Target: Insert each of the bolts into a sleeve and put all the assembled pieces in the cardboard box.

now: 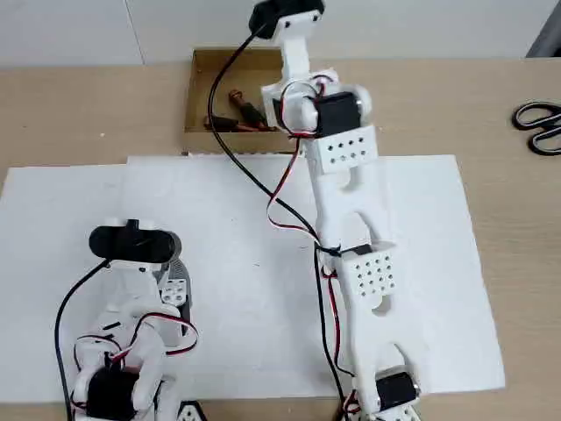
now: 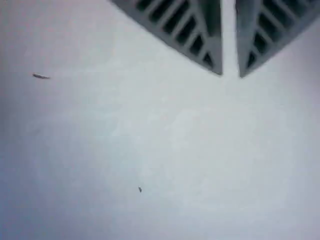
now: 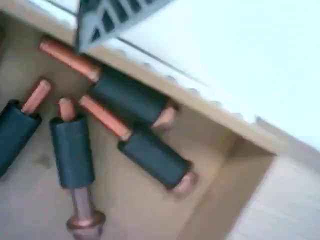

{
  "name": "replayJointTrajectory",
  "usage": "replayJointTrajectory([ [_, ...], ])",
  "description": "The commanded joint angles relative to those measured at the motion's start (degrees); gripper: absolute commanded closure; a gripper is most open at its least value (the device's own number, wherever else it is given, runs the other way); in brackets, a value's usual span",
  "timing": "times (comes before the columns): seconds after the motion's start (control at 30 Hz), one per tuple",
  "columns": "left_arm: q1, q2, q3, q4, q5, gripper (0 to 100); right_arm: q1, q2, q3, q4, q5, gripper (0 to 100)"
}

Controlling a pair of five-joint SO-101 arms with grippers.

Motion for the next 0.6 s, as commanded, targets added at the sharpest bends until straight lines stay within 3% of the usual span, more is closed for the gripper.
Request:
replayJointTrajectory([
  [0.0,0.0,-0.35,1.71,0.0,-0.44,99,-0.57,-7.25,-2.2,5.76,0.35,80.1],
  [0.1,-0.53,-0.44,3.74,-0.18,-0.26,99,-0.66,-11.47,-2.2,6.81,0.35,81.9],
  [0.27,-6.68,-0.44,8.04,-4.66,-0.35,99,-1.19,-18.42,-1.85,7.25,0.7,98.7],
  [0.57,-8.62,-0.44,10.59,-5.63,-0.18,99,-0.75,-25.8,0.0,8.22,0.79,99.5],
])
